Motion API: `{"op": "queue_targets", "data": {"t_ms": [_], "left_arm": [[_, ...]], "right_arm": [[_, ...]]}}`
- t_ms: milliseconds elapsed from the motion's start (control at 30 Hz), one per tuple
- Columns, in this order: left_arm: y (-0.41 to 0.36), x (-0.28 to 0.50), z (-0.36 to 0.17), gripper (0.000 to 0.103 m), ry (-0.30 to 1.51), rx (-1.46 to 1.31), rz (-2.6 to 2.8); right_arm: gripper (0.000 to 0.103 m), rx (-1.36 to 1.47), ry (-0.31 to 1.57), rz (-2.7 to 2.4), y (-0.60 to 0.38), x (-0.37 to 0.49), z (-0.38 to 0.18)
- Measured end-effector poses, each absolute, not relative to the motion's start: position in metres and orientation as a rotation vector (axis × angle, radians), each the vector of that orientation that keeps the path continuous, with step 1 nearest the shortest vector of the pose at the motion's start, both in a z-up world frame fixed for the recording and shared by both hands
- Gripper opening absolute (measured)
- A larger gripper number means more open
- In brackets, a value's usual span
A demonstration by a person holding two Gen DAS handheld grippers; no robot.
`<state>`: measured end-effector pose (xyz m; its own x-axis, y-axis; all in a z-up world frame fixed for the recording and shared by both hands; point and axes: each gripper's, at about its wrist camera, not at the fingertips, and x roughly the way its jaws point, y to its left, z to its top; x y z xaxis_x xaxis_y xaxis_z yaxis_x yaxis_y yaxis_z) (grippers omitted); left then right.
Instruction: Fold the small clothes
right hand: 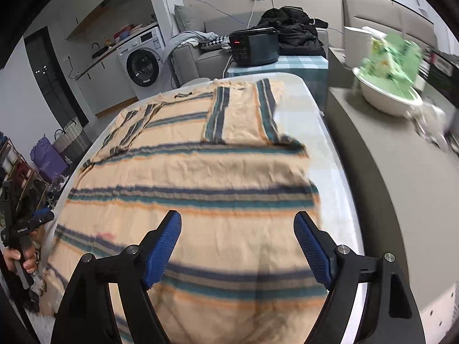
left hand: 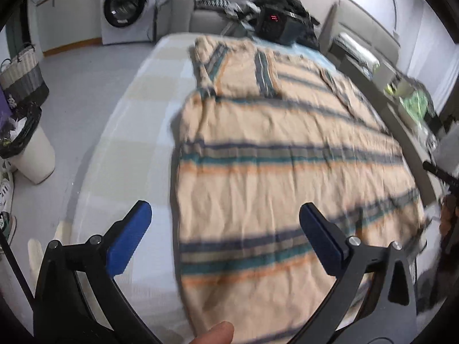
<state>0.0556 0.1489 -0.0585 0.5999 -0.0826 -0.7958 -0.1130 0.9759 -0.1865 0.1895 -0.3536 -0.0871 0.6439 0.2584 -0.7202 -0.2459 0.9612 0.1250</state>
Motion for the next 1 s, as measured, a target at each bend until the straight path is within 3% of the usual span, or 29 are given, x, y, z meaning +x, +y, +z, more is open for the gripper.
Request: {"op": "queue_targets", "data": {"t_ms": [167, 233, 433, 600, 800, 867, 900, 933, 1000], "left_arm": [[0.148, 0.015, -0.066, 0.098, 0.984, -0.252, -0.028], [0.149, -0.002, -0.067, 0.088, 1.003, -0.274, -0.045], [0.166, -0.042, -0.068, 0.071, 1.03, -0.464, -0.105], [0.175, -0.059, -0.084, 0.066, 1.106, -0.633, -0.127], [0.163, -0.051, -0.088, 0.063, 1.13, -0.647, -0.161], [0.152, -0.047, -0.086, 0.042, 1.131, -0.568, -0.125], [0.146, -0.044, -0.086, 0.024, 1.135, -0.51, -0.094], [0.143, -0.042, -0.085, 0.014, 1.132, -0.48, -0.073], [0.14, -0.042, -0.086, 0.006, 1.104, -0.48, -0.064]], "right_arm": [[0.082, 0.05, 0.826, 0.263, -0.377, 0.14, -0.097], [0.082, 0.07, 0.824, 0.265, -0.385, 0.124, -0.1], [0.082, 0.089, 0.805, 0.287, -0.397, 0.102, -0.098], [0.082, 0.121, 0.796, 0.307, -0.404, 0.096, -0.098], [0.082, 0.139, 0.8, 0.305, -0.412, 0.09, -0.104], [0.082, 0.136, 0.818, 0.289, -0.415, 0.091, -0.109], [0.082, 0.138, 0.825, 0.28, -0.417, 0.091, -0.11], [0.082, 0.144, 0.834, 0.269, -0.421, 0.09, -0.111], [0.082, 0.155, 0.846, 0.256, -0.43, 0.086, -0.112]]}}
